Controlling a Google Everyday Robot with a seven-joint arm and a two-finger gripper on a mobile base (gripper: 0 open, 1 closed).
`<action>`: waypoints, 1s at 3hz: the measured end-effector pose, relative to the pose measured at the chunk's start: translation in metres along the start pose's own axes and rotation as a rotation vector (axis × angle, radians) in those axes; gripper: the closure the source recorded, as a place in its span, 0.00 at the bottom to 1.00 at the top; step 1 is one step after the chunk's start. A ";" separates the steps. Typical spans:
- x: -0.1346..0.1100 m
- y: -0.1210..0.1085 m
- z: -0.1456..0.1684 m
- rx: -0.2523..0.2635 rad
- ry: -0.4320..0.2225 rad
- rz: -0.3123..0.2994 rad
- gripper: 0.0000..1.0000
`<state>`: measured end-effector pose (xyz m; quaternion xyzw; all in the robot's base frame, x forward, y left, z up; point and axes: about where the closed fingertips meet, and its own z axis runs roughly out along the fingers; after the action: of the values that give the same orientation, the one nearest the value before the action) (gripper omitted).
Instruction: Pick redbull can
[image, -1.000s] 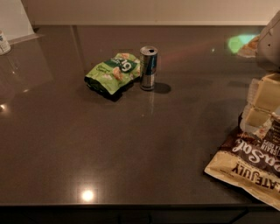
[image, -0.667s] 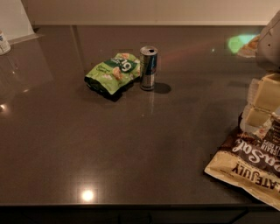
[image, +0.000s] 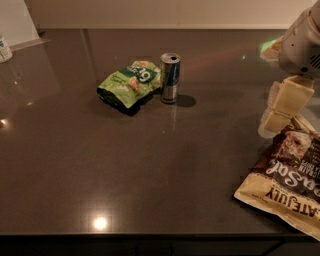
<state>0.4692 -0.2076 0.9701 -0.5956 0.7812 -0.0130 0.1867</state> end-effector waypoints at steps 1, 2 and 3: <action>-0.012 -0.030 0.022 0.007 -0.063 0.028 0.00; -0.023 -0.062 0.041 0.024 -0.120 0.061 0.00; -0.049 -0.091 0.066 0.031 -0.214 0.092 0.00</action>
Offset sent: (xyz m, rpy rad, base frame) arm 0.1202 0.0150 -0.0244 0.1951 -0.0742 -0.0630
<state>0.5848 -0.1753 0.9447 -0.5541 0.7829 0.0473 0.2788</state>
